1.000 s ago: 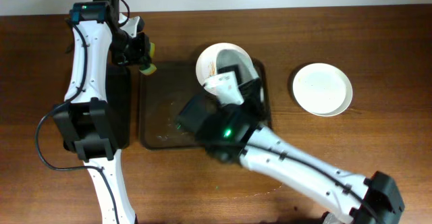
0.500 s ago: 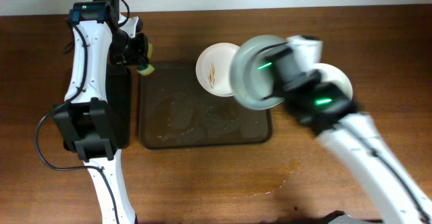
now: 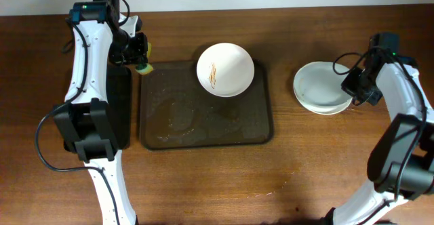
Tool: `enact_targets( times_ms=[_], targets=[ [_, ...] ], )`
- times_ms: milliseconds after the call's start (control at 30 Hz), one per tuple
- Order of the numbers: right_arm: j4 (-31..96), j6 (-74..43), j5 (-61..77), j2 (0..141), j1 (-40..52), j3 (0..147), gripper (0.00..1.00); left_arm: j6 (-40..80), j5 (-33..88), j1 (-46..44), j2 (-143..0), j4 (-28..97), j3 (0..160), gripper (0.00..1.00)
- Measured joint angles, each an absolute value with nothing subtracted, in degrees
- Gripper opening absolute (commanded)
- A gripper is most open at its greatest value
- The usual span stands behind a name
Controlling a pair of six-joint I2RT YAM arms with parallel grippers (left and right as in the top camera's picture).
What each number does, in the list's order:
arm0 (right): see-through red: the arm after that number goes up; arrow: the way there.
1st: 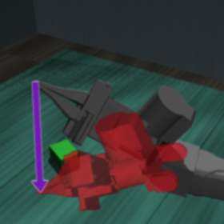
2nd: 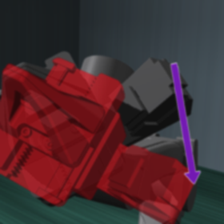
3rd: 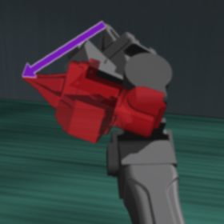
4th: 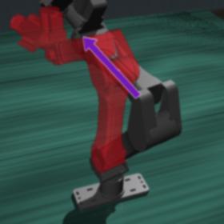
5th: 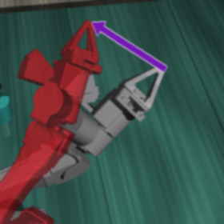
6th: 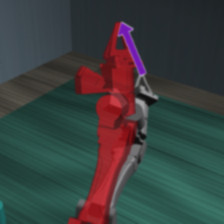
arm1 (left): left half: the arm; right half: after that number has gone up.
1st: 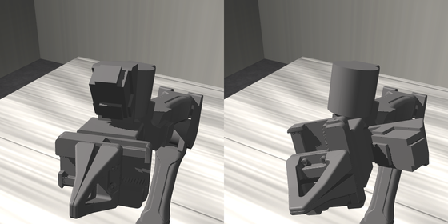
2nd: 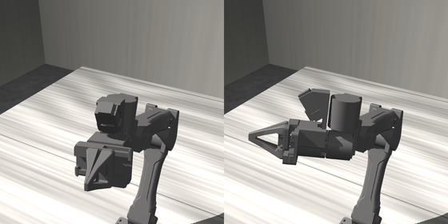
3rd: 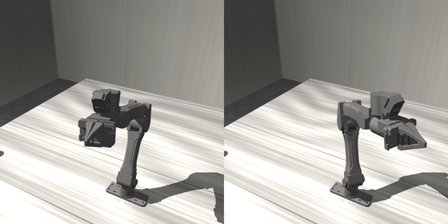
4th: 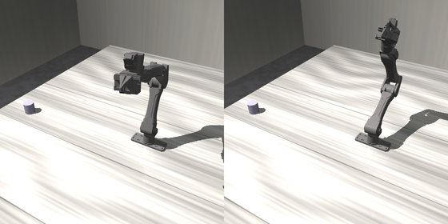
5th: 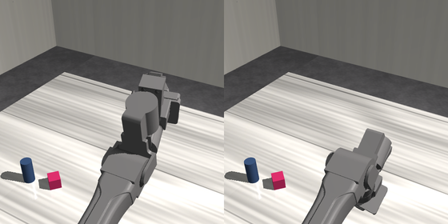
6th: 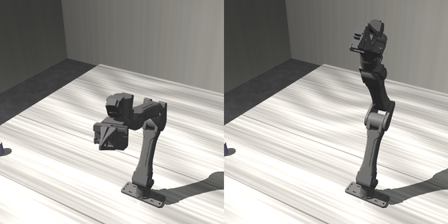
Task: Clean dirty plates on tray and stack at the side
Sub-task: 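Grasp the pink plate rim with the right gripper and drag it to tray center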
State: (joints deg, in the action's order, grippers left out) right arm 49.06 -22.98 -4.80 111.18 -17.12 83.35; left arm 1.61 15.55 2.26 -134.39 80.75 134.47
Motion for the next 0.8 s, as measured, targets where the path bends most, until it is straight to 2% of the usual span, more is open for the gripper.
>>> enact_targets(
  times_ms=[133,233,367,467,500,567,600,667,700,800],
  targets=[
    [51.59,-22.48,0.69,112.09,-16.82,84.88,0.59,1.61,15.57,2.04,-134.39,80.77,134.47,0.01],
    [52.21,-22.13,7.73,111.5,-12.67,93.25,0.58,1.61,15.55,2.0,-134.39,80.77,134.47,0.01],
    [44.45,-27.29,10.87,110.96,4.14,95.35,0.54,1.61,15.57,1.93,-134.39,80.88,134.47,0.01],
    [40.66,-30.68,9.3,114.76,11.11,95.35,0.51,1.61,15.55,1.87,-134.39,80.77,134.47,0.01],
    [39.7,-32.36,8.16,119.22,14.81,95.24,0.46,1.61,15.55,1.83,-134.39,80.79,134.47,0.01],
    [39.64,-34.41,7.35,122.5,16.25,94.54,0.41,1.61,15.55,1.78,-134.39,80.79,134.47,0.01],
    [39.31,-35.29,6.87,124.09,16.27,94.5,0.34,1.63,15.55,1.76,-134.39,80.77,134.47,0.01],
    [38.96,-36.25,6.46,125.34,16.21,94.48,0.11,1.61,15.55,1.76,-134.39,80.79,134.47,0.01],
    [38.87,-36.75,6.44,125.43,16.19,94.48,0.04,1.61,15.55,1.76,-134.39,80.79,134.47,0.01],
    [40.77,-37.12,7.75,125.43,16.19,94.5,0.04,1.61,15.55,1.72,-134.39,80.82,134.47,0.01]
  ],
)
